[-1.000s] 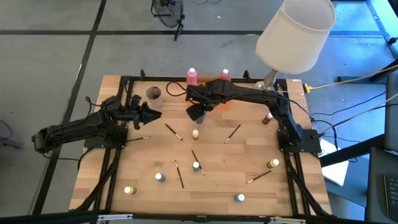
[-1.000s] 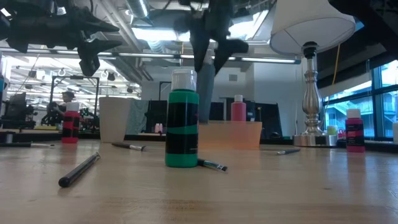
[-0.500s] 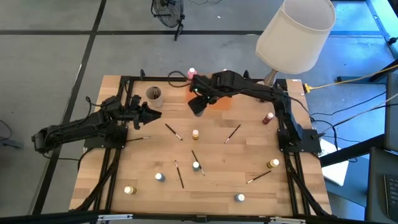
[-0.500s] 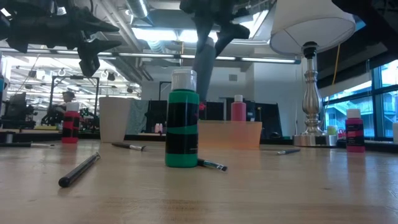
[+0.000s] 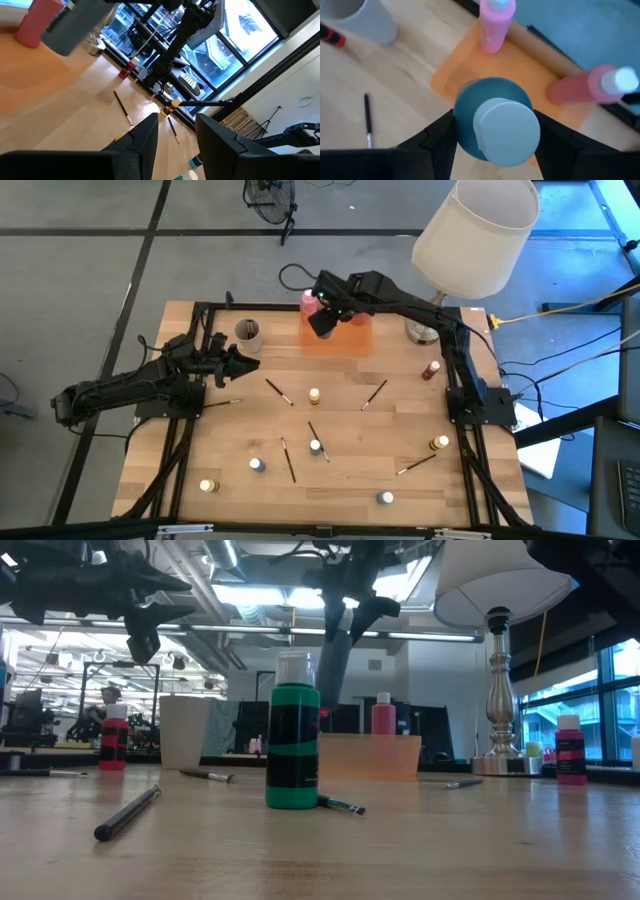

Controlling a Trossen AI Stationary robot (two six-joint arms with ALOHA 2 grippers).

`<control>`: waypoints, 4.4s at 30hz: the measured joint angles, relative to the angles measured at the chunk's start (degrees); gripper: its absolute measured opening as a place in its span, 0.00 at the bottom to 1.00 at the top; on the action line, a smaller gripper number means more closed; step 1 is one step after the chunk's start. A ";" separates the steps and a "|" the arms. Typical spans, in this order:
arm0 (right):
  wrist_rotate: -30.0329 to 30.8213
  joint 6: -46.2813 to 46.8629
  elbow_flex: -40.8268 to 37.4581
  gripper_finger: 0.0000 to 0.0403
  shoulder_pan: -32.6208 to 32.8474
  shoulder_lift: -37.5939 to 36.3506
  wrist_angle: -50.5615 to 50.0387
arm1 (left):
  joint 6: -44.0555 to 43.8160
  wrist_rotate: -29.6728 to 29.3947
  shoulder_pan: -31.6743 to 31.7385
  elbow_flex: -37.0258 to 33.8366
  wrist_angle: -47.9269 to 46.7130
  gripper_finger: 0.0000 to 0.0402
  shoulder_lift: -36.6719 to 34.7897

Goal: Pick & Place Paint Supplies
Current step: Put the black paint bottle into the orange bin

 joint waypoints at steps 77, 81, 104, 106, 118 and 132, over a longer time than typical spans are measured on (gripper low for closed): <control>0.71 -19.87 -0.04 0.53 -12.06 12.24 10.18 | 7.52 -3.58 0.13 0.00 -0.50 0.32 0.00; 0.73 -20.30 -0.04 0.53 -12.06 12.24 10.40 | 7.53 -3.58 0.13 0.00 -0.50 0.32 0.01; 0.64 -20.74 -0.04 0.53 -12.13 12.24 9.53 | 5.94 -3.52 0.13 0.00 -0.55 0.32 0.00; 0.67 -21.04 -0.04 0.52 -12.14 12.24 9.54 | 5.51 -3.50 0.13 0.00 -0.54 0.32 0.00; 0.64 -22.00 -0.04 0.52 -12.15 12.24 9.48 | 3.87 -3.13 0.11 0.00 -1.31 0.32 0.02; -0.14 -22.20 0.22 0.52 -12.43 14.79 10.19 | 4.07 -3.84 0.11 0.00 -1.35 0.32 0.02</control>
